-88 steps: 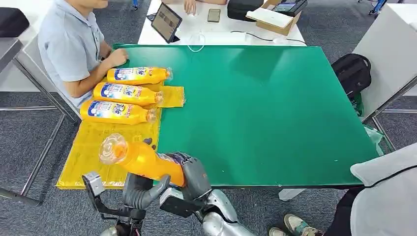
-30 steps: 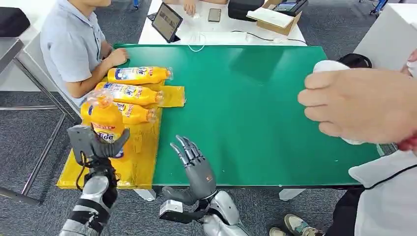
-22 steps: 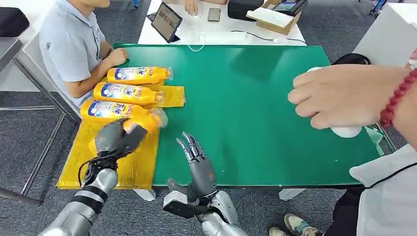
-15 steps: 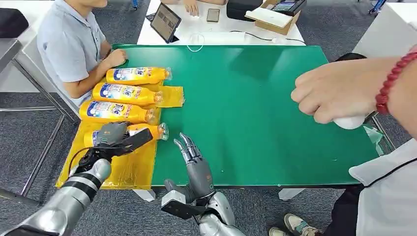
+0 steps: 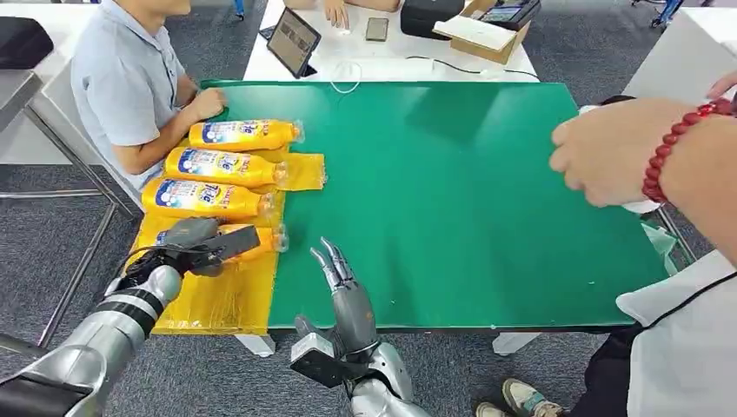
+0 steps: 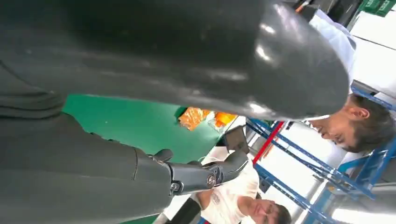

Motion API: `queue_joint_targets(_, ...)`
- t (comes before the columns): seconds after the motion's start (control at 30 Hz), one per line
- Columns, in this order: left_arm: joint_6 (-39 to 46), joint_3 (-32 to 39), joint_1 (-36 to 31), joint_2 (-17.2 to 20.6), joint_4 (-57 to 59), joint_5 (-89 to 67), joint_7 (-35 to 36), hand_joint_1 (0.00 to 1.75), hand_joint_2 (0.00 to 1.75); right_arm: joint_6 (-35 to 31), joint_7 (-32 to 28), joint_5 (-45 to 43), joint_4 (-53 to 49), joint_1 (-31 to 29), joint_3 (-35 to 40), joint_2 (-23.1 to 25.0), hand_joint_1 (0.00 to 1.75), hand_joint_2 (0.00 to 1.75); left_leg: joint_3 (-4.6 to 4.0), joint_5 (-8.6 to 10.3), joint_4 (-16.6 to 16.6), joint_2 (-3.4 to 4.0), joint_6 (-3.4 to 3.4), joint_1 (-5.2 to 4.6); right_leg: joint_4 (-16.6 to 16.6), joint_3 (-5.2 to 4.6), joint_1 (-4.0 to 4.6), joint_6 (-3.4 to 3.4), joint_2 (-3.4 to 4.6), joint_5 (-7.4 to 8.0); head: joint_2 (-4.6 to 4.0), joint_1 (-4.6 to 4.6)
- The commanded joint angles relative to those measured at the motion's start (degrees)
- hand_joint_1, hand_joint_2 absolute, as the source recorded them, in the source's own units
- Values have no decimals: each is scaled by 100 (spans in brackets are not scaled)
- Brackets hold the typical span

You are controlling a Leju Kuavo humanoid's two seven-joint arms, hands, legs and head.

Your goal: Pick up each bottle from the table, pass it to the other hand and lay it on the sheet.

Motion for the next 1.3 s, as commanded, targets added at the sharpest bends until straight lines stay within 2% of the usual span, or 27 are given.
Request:
queue_joint_targets(0.03,-772,583,703,-88,-244,1466,-563,0,175,-76,2,-264,161,-88,279,-185,0,0,22,2,-15,12,-4,-2,-12,17,-1,-8,8,4,0,-2)
queue_joint_targets(0.13,-777,319,821,42,-547,1516,-595,0,175,-103,2,-237,173,-65,272,-178,0,0,28,0,-12,12,-1,-3,-9,24,-3,-5,9,2,0,-2)
queue_joint_targets(0.2,-489,63,904,117,-817,1384,-574,0,175,-121,2,-235,131,-21,209,-190,0,0,27,1,-11,4,-2,-3,-9,27,-3,-6,2,2,0,0)
queue_joint_targets(0.33,-240,101,1146,169,-1322,1596,-707,0,175,-123,2,-239,81,20,152,-219,0,0,24,3,-13,5,-4,-1,-15,27,-2,-10,-3,7,0,0)
queue_joint_targets(0.43,125,263,1645,180,-2311,1908,-842,0,175,-123,2,-164,8,85,63,-241,0,0,27,1,-13,5,-4,-4,-12,28,-5,-9,-2,3,0,-2)
queue_joint_targets(0.57,948,604,2384,-57,-3704,2229,-1220,0,175,-123,2,-187,-139,148,2,-322,0,0,21,-3,-7,2,-3,-2,-12,23,-3,-8,-10,-2,0,0)
queue_joint_targets(0.6,1236,810,2689,-299,-4224,2565,-1474,0,175,-123,2,-109,-417,288,-75,-358,0,0,15,-2,-5,-3,-2,-4,-9,17,-4,-6,-12,-2,0,0)
queue_joint_targets(0.7,1764,865,3204,-608,-5185,2964,-1861,0,175,-123,2,-13,-969,578,-212,-405,0,0,-9,-6,6,-16,0,1,-6,-2,0,-6,-29,-8,0,2)
queue_joint_targets(0.77,1753,813,3394,-642,-5539,3218,-1823,0,175,-123,2,27,-1165,682,-328,-399,0,0,-27,-4,5,-13,1,-4,-4,-22,-5,-2,-24,-7,0,2)
queue_joint_targets(1.0,1992,861,3496,-806,-5740,3718,-2090,0,175,-123,2,-9,-1589,892,-837,-382,0,0,-40,-4,5,-16,-3,0,-9,-36,-1,-9,-27,-6,0,0)
queue_joint_targets(1.17,2310,956,3578,-951,-5934,3814,-2286,0,175,-123,2,-234,-1703,925,-800,-457,0,0,-40,-3,4,-13,-2,1,-9,-36,2,-9,-24,-4,0,0)
queue_joint_targets(1.3,2415,969,3992,-1022,-6483,4179,-2336,0,175,-123,2,-1146,-2521,1210,-830,-563,0,0,-40,-8,7,-7,-1,1,-7,-35,3,-7,-19,-7,0,0)
